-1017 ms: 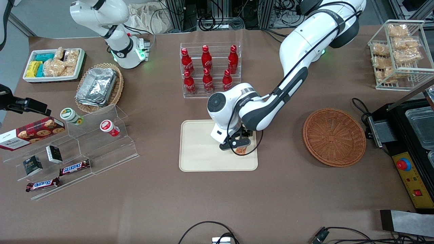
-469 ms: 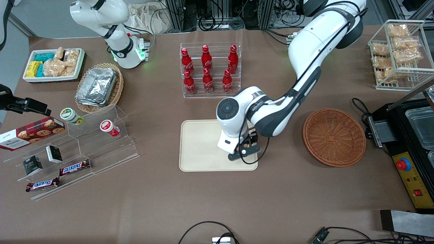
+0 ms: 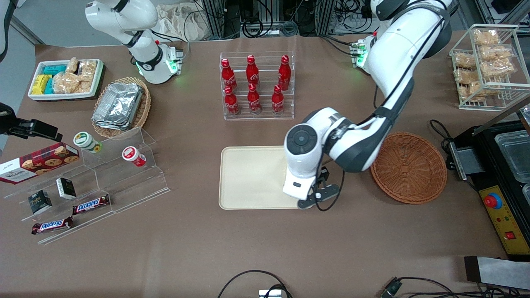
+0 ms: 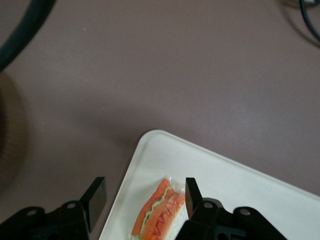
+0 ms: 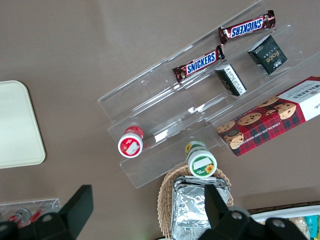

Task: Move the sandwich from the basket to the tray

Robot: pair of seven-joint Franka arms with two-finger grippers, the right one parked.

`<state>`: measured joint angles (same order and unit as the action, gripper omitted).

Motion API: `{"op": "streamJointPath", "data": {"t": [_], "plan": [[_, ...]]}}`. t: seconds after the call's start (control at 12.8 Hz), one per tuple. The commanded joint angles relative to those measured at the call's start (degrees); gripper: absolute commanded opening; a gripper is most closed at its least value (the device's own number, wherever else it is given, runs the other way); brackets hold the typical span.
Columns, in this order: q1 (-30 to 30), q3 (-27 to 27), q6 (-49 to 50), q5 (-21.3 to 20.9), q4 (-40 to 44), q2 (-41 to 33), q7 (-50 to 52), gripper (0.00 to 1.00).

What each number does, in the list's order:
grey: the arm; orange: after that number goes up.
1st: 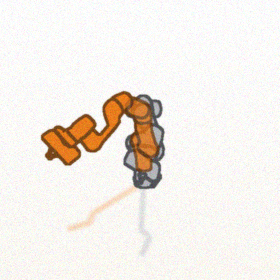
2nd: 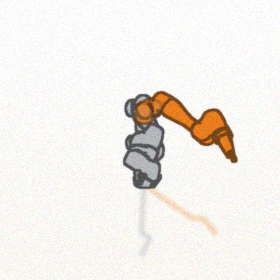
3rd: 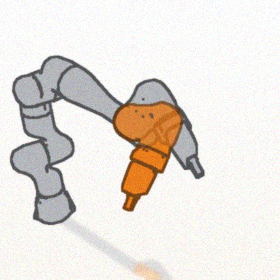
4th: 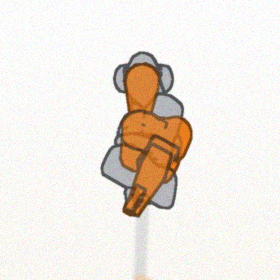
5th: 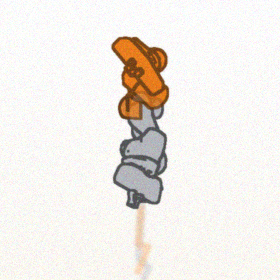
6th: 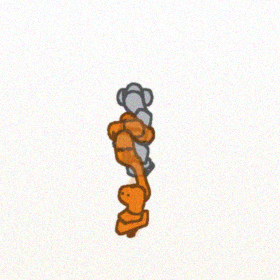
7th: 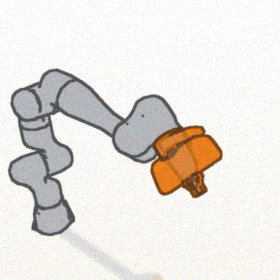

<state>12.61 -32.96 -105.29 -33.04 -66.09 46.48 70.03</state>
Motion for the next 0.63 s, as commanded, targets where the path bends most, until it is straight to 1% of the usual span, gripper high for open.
{"op": "streamJointPath", "data": {"t": [0.0,0.08,0.16,0.23,0.31,0.55], "plan": [[-2.5,-0.3,1.7,3.0,0.0,-3.1,-0.2,0.78],[-3.9,-0.3,1.8,3.6,-0.1,-4.2,-0.4,0.79],[-5.0,-0.4,2.5,4.2,-0.1,-5.1,-0.4,0.87],[-5.2,-0.3,3.8,4.3,-0.1,-5.8,-0.4,0.98],[-5.8,-0.2,4.8,4.3,-0.1,-6.5,-0.5,1.0],[-8.8,-0.4,6.1,5.6,-0.1,-8.0,-0.7,1.0]]}}
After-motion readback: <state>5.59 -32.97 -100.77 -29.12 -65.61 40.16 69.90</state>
